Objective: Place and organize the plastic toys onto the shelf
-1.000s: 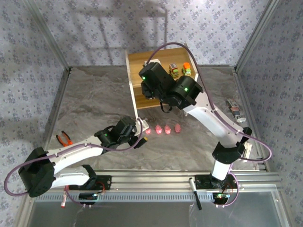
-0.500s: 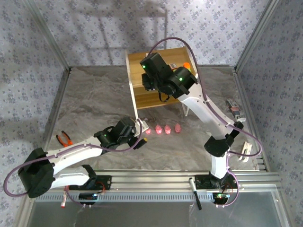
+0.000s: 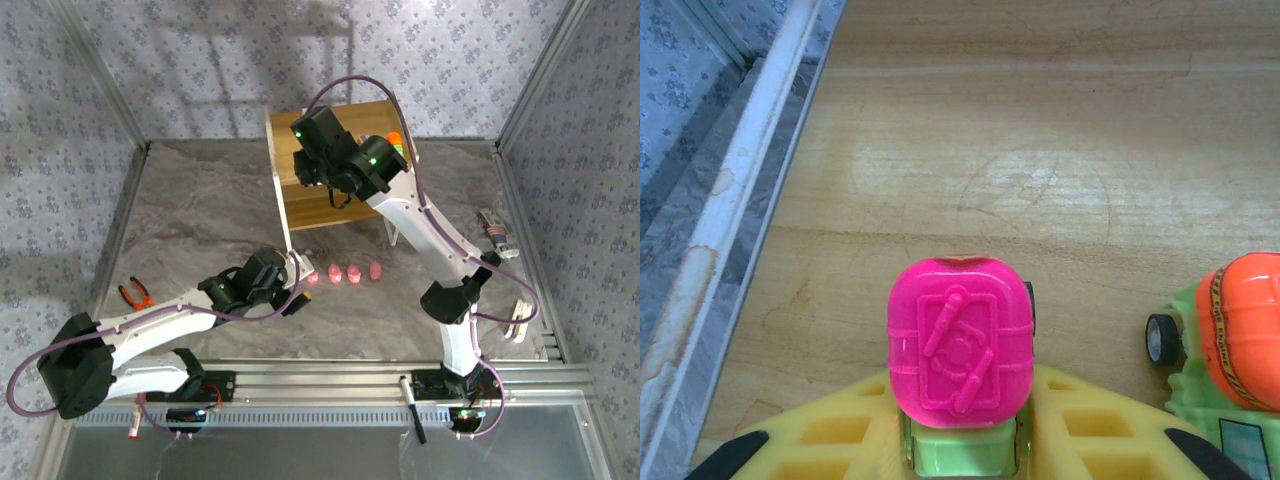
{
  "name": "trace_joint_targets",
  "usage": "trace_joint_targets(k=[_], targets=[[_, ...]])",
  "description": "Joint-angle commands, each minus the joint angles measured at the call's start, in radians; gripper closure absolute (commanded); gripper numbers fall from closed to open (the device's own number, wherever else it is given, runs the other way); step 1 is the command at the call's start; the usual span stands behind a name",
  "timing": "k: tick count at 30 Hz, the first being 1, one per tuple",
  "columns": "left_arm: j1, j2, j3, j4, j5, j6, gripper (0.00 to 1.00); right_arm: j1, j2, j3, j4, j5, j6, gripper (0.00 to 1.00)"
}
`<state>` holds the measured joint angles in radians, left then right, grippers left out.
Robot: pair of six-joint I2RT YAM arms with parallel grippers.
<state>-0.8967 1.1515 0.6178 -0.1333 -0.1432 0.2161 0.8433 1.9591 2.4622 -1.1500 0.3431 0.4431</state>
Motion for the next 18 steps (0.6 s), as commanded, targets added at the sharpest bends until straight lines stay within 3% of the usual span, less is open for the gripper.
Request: trace_joint_targets(k=[1,18], targets=[[0.004,-0.027,-0.008,0.000,0.013,-0.011,0.00,-0.011,0.016,0.043,-0.027,-0.009,-0.022,0.69],[0.004,-0.028,-0.013,0.001,0.017,-0.009,0.00,-0.007,0.032,0.050,-0.024,-0.017,-0.025,0.66]])
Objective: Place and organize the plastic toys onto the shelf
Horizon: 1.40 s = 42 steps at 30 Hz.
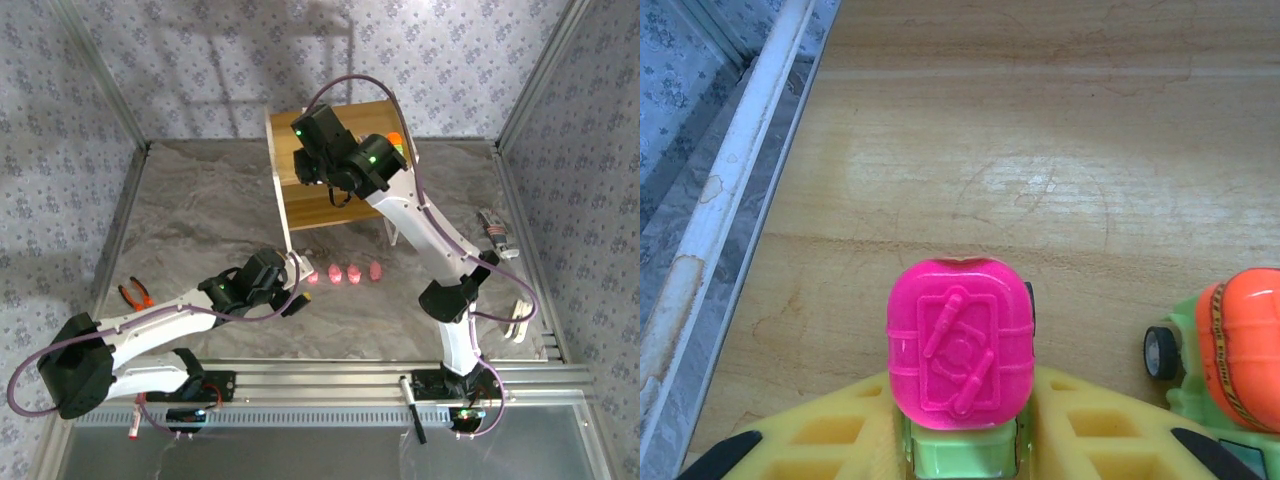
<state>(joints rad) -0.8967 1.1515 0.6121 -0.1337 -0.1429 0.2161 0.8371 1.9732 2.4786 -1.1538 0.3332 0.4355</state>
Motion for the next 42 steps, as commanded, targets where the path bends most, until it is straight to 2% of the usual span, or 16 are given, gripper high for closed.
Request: trace_joint_targets(k=[1,19,30,34,42], targets=[[0.004,-0.027,-0.008,0.002,0.016,-0.009,0.00,-0.001,0.018,0.032,-0.020,-0.007,-0.019,0.66],[0.005,-0.026,-0.010,0.002,0.019,-0.007,0.00,0.008,0.019,0.081,-0.027,-0.005,-0.026,0.59],[0.005,-0.013,-0.011,0.002,0.026,-0.004,0.00,0.035,-0.049,0.091,-0.048,0.067,-0.045,0.56],[0.004,-0.003,-0.004,-0.003,0.030,-0.007,0.00,0.077,-0.148,-0.022,-0.006,0.124,-0.055,0.54],[0.005,0.027,0.013,-0.009,0.021,-0.015,0.00,0.134,-0.451,-0.481,0.162,0.197,-0.025,0.49]])
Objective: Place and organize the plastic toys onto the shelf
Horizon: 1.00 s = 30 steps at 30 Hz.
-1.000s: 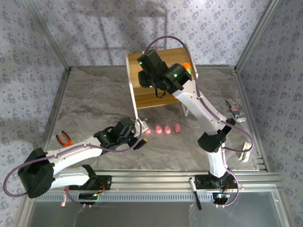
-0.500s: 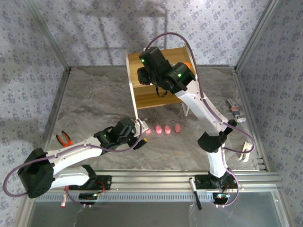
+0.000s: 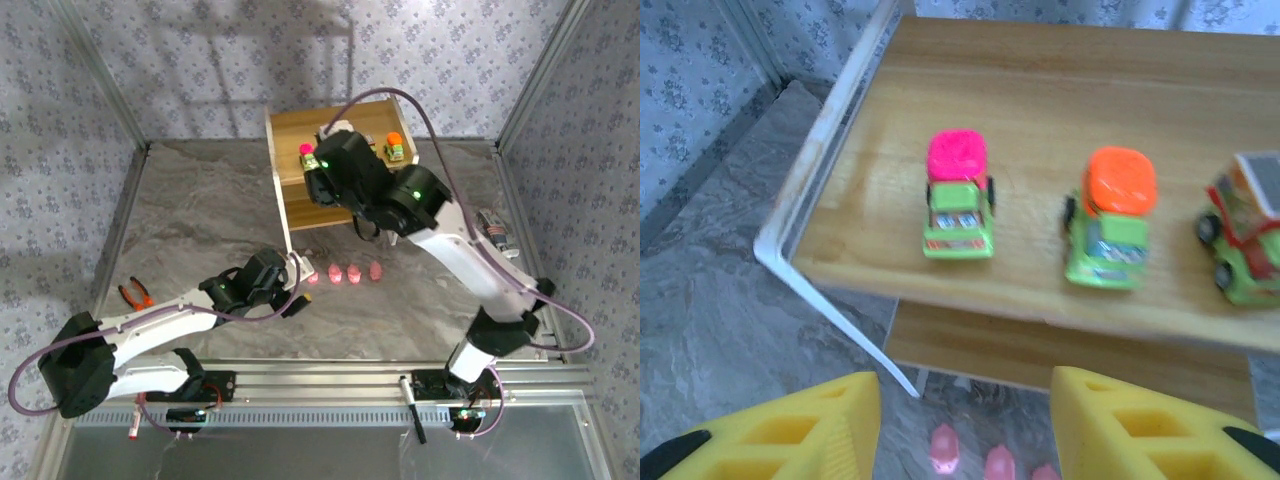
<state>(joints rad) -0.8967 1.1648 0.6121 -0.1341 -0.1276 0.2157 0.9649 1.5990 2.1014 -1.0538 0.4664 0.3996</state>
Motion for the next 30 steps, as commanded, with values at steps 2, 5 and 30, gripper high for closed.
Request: trace_joint_targets(k=[2,5,30], targets=[[0.006,0.026,0.021,-0.013,0.007,-0.015,0.00,0.016,-0.140,-0.211,0.087,0.082,0.028,0.48],[0.016,0.043,0.029,-0.009,0.007,-0.011,0.00,0.028,-0.227,-0.360,0.112,0.094,0.061,0.46],[0.145,0.188,0.089,0.024,0.204,-0.169,0.00,0.002,-0.650,-1.248,0.248,0.197,0.272,0.28]])
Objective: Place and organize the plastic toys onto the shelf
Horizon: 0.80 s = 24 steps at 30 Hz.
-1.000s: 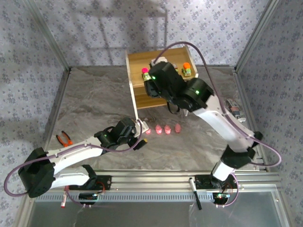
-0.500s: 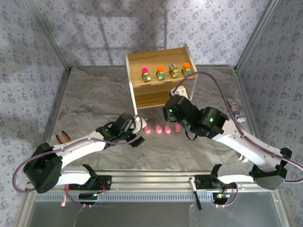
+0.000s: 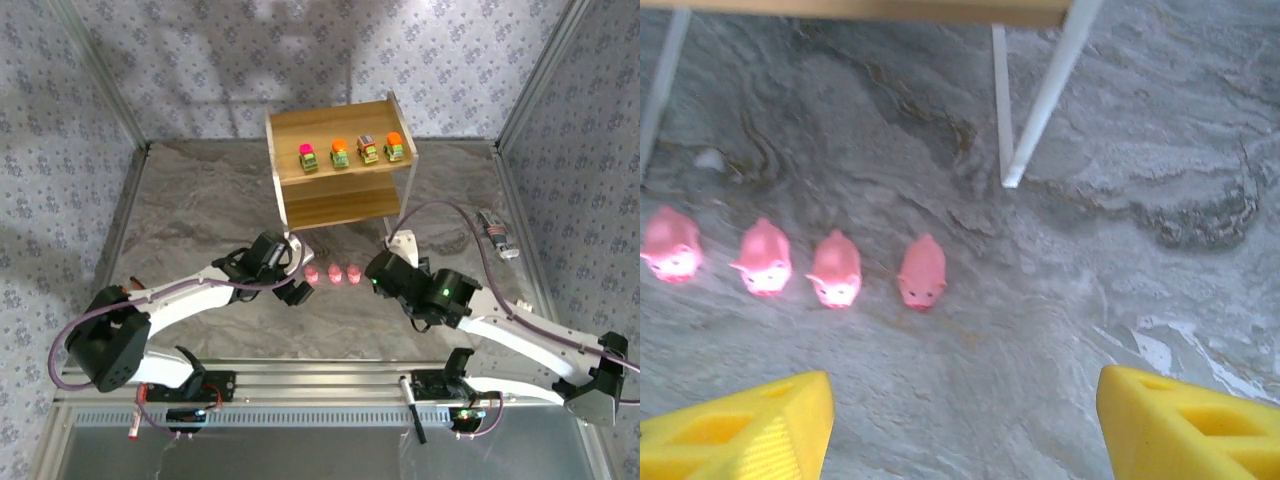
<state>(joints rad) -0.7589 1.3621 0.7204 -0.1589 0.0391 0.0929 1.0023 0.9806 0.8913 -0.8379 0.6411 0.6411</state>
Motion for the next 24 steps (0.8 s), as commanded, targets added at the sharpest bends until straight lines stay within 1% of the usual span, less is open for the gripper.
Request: trace_joint_targets(k=[1,7,11,15,20,24], targets=[[0.007,-0.014,-0.029,0.059,0.040,-0.050,0.00,-0.062,-0.038,-0.053,0.030,0.003,0.039,0.28],[0.021,-0.029,-0.077,0.120,0.053,-0.060,0.00,-0.152,-0.052,-0.158,0.109,-0.088,0.043,0.28],[0.033,-0.033,-0.099,0.162,0.053,-0.059,0.00,-0.179,-0.021,-0.200,0.174,-0.121,0.029,0.28],[0.044,-0.045,-0.141,0.232,0.053,-0.050,0.00,-0.182,0.025,-0.228,0.254,-0.151,0.009,0.28],[0.047,-0.043,-0.210,0.358,0.050,-0.045,0.00,-0.181,0.065,-0.262,0.351,-0.158,-0.004,0.28],[0.047,-0.040,-0.226,0.385,0.087,-0.031,0.00,-0.181,0.096,-0.288,0.406,-0.173,-0.004,0.29]])
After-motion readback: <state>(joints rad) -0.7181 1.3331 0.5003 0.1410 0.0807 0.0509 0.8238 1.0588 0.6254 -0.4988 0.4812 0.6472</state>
